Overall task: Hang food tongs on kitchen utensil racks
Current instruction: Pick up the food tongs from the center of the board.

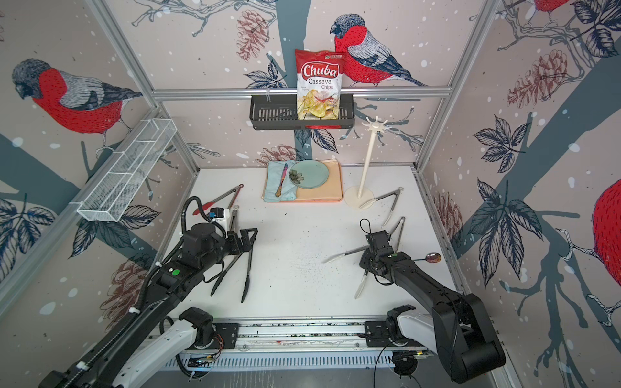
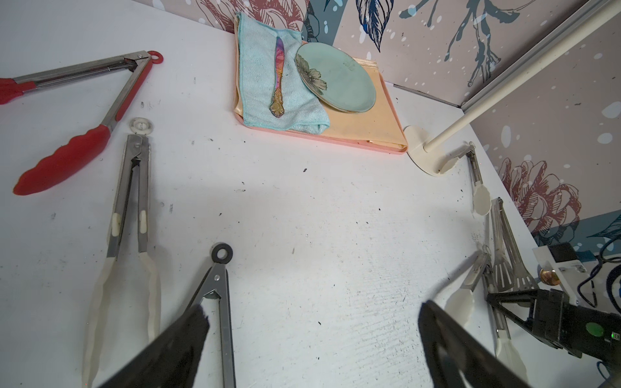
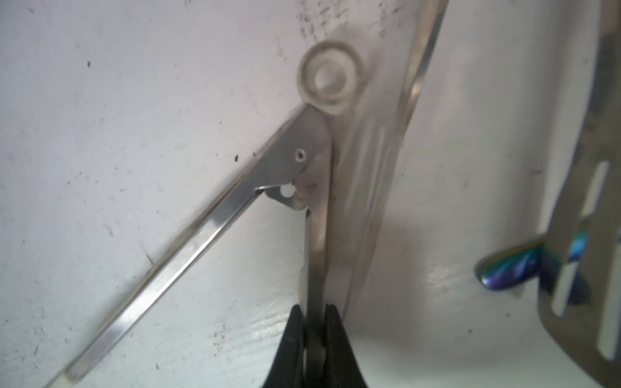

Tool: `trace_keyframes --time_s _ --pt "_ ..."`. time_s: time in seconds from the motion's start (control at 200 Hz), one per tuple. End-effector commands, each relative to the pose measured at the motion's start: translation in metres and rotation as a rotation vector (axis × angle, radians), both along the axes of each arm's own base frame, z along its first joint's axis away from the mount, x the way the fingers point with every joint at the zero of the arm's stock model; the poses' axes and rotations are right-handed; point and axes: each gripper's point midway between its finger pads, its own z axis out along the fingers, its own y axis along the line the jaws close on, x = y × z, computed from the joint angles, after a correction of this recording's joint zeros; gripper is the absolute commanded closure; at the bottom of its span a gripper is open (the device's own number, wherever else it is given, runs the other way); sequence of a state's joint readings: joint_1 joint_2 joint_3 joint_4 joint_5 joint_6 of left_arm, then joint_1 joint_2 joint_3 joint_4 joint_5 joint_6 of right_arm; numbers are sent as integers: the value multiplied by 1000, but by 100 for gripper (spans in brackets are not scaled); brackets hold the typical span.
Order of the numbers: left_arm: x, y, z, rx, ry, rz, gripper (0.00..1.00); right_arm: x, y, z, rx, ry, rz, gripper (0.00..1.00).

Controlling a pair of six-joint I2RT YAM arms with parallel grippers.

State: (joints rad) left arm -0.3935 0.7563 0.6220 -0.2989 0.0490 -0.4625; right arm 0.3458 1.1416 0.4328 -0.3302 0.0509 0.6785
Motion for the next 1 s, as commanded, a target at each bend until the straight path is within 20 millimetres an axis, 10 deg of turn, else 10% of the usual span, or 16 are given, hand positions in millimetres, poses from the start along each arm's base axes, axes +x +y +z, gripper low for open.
trace_keyframes --time_s 0.0,0.355,0.996 --pt "2 1 1 4 -8 5 3 6 0 3 -15 -36 8 92" --pt "1 2 0 8 -9 10 4 11 14 19 -55 -100 68 98" --pt "-1 1 0 -16 -28 5 4 35 39 148 -199 -436 161 100"
